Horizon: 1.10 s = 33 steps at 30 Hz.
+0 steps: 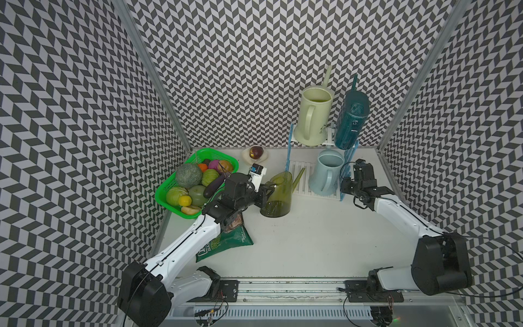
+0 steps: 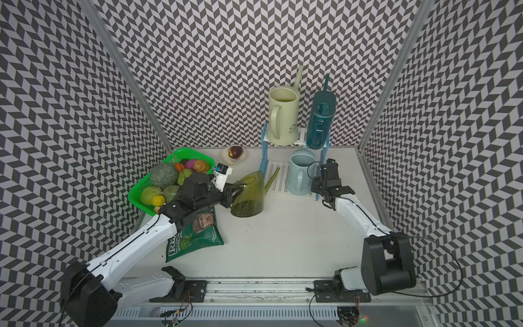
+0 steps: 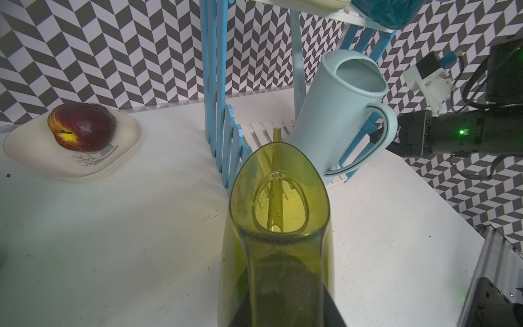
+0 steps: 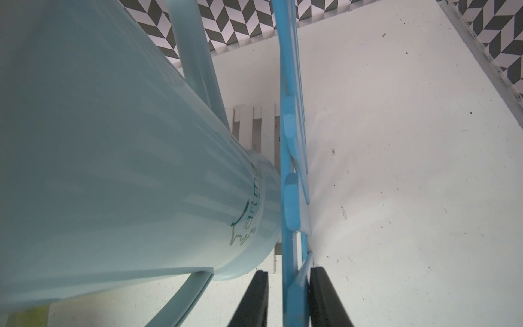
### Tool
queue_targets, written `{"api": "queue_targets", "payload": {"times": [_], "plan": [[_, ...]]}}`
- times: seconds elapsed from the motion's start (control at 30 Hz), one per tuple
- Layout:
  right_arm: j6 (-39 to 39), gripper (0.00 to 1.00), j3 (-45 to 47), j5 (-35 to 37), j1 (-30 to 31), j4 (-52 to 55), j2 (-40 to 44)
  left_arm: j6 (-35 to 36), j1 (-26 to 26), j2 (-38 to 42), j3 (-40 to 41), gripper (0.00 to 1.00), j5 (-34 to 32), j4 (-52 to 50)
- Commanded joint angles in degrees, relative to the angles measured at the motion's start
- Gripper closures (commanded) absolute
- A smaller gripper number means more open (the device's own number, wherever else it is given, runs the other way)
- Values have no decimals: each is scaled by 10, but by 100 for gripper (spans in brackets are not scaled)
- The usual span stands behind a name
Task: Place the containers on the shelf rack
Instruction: 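Place the container on the shelf.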
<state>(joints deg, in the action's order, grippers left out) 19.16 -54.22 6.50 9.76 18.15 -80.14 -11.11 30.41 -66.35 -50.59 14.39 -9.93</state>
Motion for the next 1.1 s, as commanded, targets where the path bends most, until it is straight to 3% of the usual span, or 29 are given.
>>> {"api": "queue_targets", "payload": {"times": [0.0,1.07], "plan": [[3,73,-9,-14,11,-12,14,-15,7,-8,-31,100,-13,65],[-2,71,-29,-29,19,-3,-4,-57,73,-127,-94,100,-153,139]]}}
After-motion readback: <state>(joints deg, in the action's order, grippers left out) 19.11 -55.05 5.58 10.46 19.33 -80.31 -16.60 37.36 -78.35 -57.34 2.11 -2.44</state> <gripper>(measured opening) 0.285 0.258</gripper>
